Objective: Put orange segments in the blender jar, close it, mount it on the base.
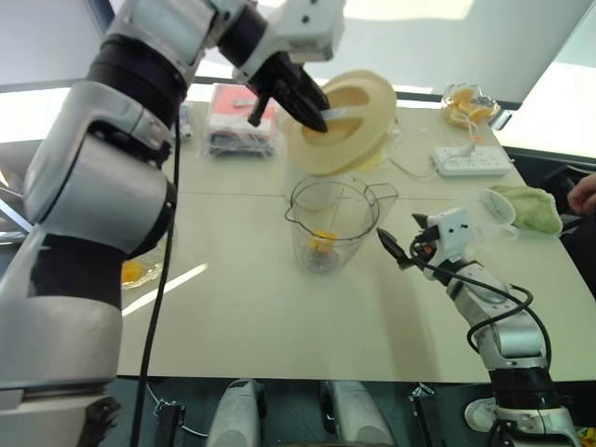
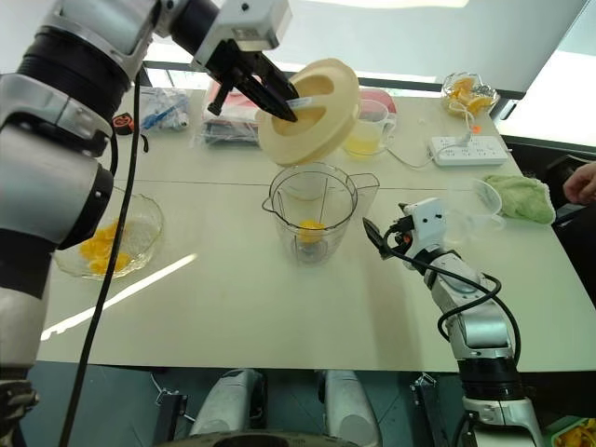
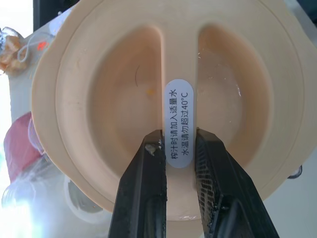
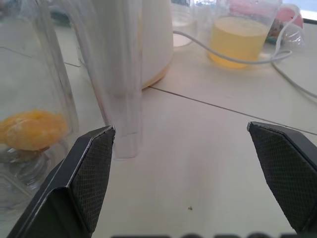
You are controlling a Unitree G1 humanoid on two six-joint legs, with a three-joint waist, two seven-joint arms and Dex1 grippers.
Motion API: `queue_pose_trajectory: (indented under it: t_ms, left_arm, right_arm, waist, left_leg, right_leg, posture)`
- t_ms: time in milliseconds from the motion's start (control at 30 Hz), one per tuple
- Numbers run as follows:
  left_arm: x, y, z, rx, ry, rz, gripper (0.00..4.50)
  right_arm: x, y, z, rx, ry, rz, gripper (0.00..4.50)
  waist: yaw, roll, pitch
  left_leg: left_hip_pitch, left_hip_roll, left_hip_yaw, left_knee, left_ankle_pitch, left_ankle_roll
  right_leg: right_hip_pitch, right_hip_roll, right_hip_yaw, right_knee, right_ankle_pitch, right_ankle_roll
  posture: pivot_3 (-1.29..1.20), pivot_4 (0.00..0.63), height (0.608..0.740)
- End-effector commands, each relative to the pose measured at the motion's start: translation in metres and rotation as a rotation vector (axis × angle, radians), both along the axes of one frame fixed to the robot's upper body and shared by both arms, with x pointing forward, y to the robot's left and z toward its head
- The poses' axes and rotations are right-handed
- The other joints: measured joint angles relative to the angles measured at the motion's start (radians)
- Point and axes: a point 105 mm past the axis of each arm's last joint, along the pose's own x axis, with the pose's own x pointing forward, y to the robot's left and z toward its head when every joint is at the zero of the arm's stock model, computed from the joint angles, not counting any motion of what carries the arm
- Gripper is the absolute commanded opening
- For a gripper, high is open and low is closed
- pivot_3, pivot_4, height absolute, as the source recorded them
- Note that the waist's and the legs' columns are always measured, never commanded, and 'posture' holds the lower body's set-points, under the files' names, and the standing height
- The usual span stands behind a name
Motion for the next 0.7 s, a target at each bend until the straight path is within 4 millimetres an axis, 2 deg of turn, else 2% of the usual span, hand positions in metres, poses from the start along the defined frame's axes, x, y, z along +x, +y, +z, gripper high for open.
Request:
queue_pose_trajectory:
  t_ms: [33,433,533,600,633,700]
  left_arm:
    - [-0.007,-0.003,0.004,0.001,-0.01,-0.045,0.23]
    - [-0.007,-0.003,-0.013,0.074,0.02,-0.06,0.23]
    - [-0.008,-0.002,-0.017,0.099,0.029,-0.06,0.23]
    - [-0.009,-0.002,-0.02,0.115,0.038,-0.059,0.23]
    - [-0.009,-0.002,-0.022,0.125,0.046,-0.06,0.23]
    - [-0.011,-0.005,-0.025,0.143,0.063,-0.066,0.23]
  right_arm:
    - [-0.001,0.011,0.016,0.011,-0.06,0.045,4.5]
    - [0.03,0.025,0.012,0.038,-0.095,0.061,4.5]
    - [0.034,0.028,0.011,0.041,-0.1,0.083,3.68]
    - [0.035,0.028,0.012,0.046,-0.107,0.081,2.66]
    - [0.036,0.028,0.012,0.044,-0.109,0.077,1.98]
    - [0.034,0.028,0.011,0.036,-0.109,0.072,1.01]
  waist:
    - [0.0,0.0,0.0]
    - [0.002,0.002,0.001]
    - [0.002,0.002,0.002]
    - [0.001,0.003,0.002]
    - [0.002,0.003,0.002]
    - [0.002,0.003,0.002]
  left_leg:
    - [0.0,0.0,0.0,0.0,0.0,0.0]
    - [0.0,0.0,0.001,0.002,0.0,0.0]
    - [-0.001,0.0,0.001,0.002,0.0,0.0]
    - [0.0,0.0,0.001,0.002,0.0,0.0]
    - [0.0,0.0,0.001,0.002,0.0,0.0]
    - [-0.001,0.0,0.001,0.003,0.0,0.0]
  right_leg:
    - [0.0,0.0,0.0,0.0,0.0,0.0]
    - [0.0,0.0,0.001,0.001,0.0,0.0]
    - [0.0,0.0,0.001,0.0,0.0,0.0]
    - [0.0,0.0,0.001,0.001,0.0,0.0]
    - [0.0,0.0,0.001,0.001,0.0,0.0]
    - [0.0,0.0,0.001,0.001,0.0,0.0]
  posture:
    - [0.0,0.15,0.74]
    - [0.0,0.15,0.74]
    - [0.0,0.15,0.74]
    - [0.0,0.15,0.74]
    - [0.0,0.15,0.74]
    - [0.0,0.15,0.74]
